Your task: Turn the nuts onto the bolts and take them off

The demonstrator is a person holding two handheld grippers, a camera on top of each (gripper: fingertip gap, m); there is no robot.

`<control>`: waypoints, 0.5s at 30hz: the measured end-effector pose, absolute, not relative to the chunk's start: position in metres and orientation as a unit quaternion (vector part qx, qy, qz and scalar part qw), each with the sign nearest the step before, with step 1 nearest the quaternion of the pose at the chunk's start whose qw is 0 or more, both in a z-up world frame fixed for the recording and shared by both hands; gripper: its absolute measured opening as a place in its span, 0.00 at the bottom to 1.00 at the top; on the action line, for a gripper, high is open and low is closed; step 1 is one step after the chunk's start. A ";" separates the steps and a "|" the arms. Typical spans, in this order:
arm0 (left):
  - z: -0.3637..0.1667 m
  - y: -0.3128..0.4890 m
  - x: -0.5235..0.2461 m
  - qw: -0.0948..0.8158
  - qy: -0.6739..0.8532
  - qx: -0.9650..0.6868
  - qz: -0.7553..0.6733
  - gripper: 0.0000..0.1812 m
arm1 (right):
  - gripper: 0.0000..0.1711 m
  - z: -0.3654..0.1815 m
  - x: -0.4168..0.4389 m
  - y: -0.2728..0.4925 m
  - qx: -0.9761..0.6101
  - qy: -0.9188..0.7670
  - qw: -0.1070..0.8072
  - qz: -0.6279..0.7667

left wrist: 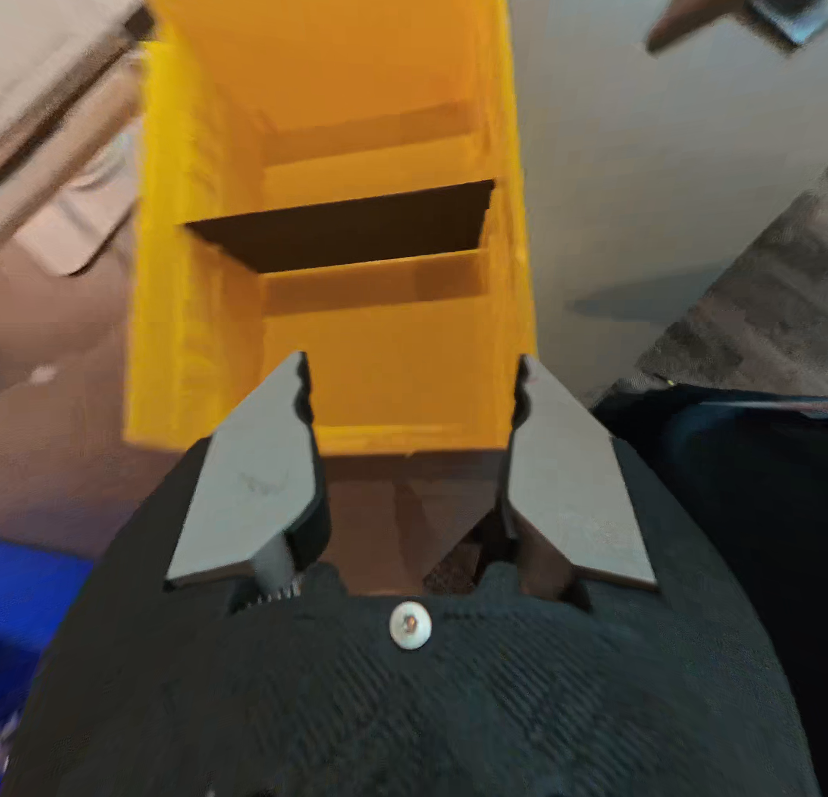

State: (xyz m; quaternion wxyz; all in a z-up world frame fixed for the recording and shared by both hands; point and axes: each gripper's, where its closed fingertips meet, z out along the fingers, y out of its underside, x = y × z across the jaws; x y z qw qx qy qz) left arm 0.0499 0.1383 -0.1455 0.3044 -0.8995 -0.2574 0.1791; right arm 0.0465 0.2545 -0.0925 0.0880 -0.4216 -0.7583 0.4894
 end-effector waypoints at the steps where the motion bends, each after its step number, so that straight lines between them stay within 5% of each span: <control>1: -0.132 0.114 0.048 0.322 -0.277 -0.885 0.190 0.37 | 0.33 -0.089 0.051 0.236 -0.405 -0.769 0.074 0.488; 3: -0.116 0.071 0.043 0.359 -0.316 -0.859 0.181 0.31 | 0.34 -0.091 0.053 0.197 -0.380 -0.793 0.069 0.471; 6: -0.126 0.016 0.037 0.359 -0.337 -0.859 0.138 0.48 | 0.33 -0.110 0.052 0.136 -0.340 -0.839 0.061 0.421; 9: -0.174 -0.040 0.019 0.309 -0.391 -0.858 0.120 0.50 | 0.26 -0.154 0.049 0.120 -0.312 -0.903 0.094 0.279; 15: -0.237 -0.104 0.030 0.250 -0.395 -0.881 0.077 0.09 | 0.14 -0.193 0.053 0.205 -0.346 -0.928 0.113 0.082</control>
